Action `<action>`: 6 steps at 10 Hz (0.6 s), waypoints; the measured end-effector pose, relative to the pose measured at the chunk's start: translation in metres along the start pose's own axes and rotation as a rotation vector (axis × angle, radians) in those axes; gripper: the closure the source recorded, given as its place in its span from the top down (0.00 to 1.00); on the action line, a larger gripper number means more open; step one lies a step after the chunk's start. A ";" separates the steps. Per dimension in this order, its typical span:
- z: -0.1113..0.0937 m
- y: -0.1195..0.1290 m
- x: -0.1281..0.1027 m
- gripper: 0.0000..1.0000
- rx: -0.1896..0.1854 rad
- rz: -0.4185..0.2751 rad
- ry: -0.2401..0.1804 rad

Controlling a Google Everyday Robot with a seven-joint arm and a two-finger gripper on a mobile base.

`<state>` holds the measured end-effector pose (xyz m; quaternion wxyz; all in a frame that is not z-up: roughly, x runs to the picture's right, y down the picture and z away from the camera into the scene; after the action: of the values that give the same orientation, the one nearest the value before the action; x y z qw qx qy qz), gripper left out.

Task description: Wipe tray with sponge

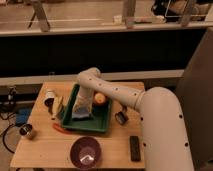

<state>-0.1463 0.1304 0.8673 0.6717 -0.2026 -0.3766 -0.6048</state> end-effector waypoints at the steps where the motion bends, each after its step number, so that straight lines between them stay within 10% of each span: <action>1: 0.005 -0.008 -0.004 0.01 -0.001 -0.021 -0.011; 6: 0.020 0.004 -0.041 0.01 -0.007 -0.057 -0.087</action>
<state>-0.1468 0.1727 0.8501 0.6364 -0.2202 -0.4093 -0.6156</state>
